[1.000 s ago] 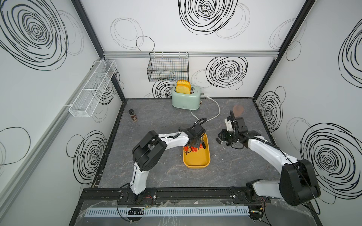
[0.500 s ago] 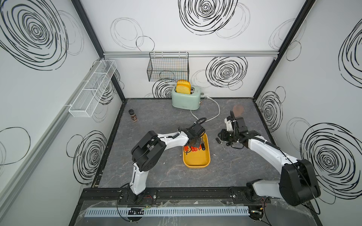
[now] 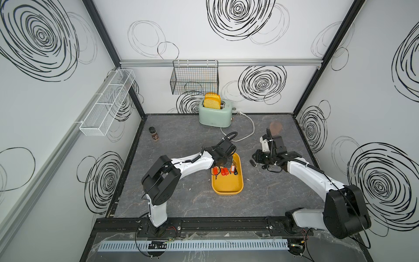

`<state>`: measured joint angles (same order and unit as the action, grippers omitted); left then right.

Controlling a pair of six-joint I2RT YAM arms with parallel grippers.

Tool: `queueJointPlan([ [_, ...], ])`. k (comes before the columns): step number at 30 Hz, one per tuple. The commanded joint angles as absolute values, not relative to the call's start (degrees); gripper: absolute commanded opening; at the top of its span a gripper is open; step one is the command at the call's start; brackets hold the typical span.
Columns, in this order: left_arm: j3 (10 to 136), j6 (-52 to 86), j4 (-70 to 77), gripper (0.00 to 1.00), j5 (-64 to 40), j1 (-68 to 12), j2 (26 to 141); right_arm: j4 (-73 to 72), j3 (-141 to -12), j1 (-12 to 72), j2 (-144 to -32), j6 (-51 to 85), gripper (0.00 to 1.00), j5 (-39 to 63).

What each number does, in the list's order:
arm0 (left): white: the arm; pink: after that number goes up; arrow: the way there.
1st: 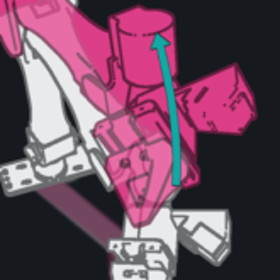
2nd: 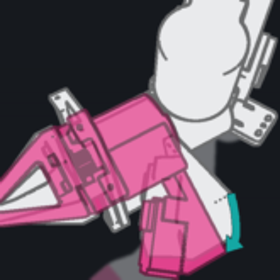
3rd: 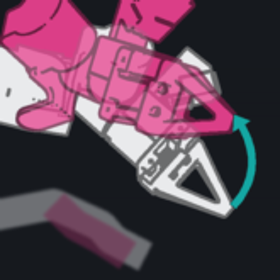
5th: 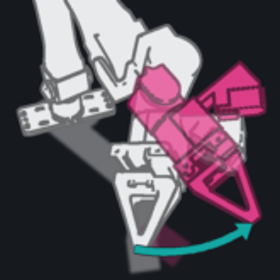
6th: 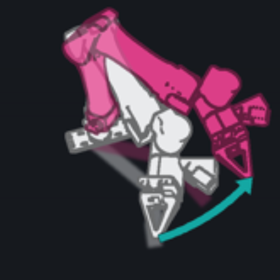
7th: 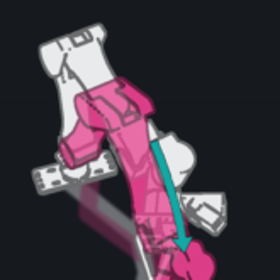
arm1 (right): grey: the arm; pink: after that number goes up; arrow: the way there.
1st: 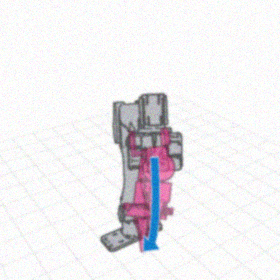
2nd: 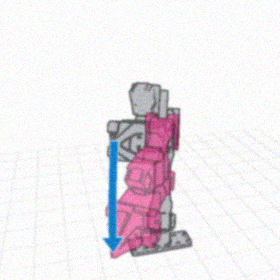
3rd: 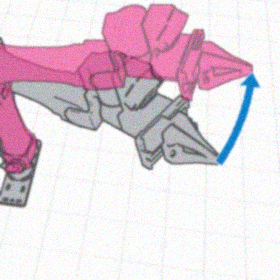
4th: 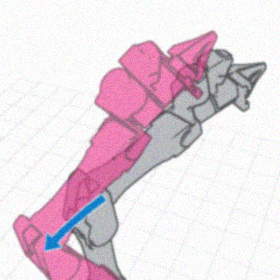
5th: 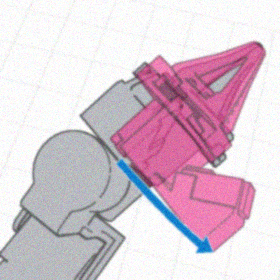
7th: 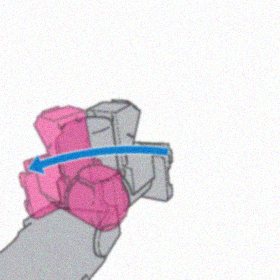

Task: Take the keys out of the storage box
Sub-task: Place the key at the center of the board.

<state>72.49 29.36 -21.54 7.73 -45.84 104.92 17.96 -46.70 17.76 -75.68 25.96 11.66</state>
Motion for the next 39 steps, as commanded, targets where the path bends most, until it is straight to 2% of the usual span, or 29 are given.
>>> queueJointPlan([
  [1, 71.3, 29.2, -23.1, 0.00, 8.4, -46.0, 100.6, 17.7, -46.1, 17.6, -74.2, 26.2, 0.25, 12.0],
  [11, 66.2, 28.3, -28.0, 0.00, 11.3, -42.6, 88.9, 18.0, -46.8, 18.5, -73.9, 26.2, 0.25, 12.1],
  [23, 47.0, 28.8, -28.1, 0.00, 11.7, -29.3, 74.7, 17.7, -46.8, 19.2, -73.8, 26.5, 0.25, 12.1],
  [30, 40.8, 29.9, -24.0, 0.00, 8.6, -26.1, 75.9, 17.8, -47.6, 19.6, -74.9, 26.5, 0.25, 12.1],
  [39, 40.4, 30.1, -22.5, 0.02, 5.2, -25.8, 80.3, 18.0, -48.2, 20.0, -75.2, 26.5, 0.25, 11.9],
])
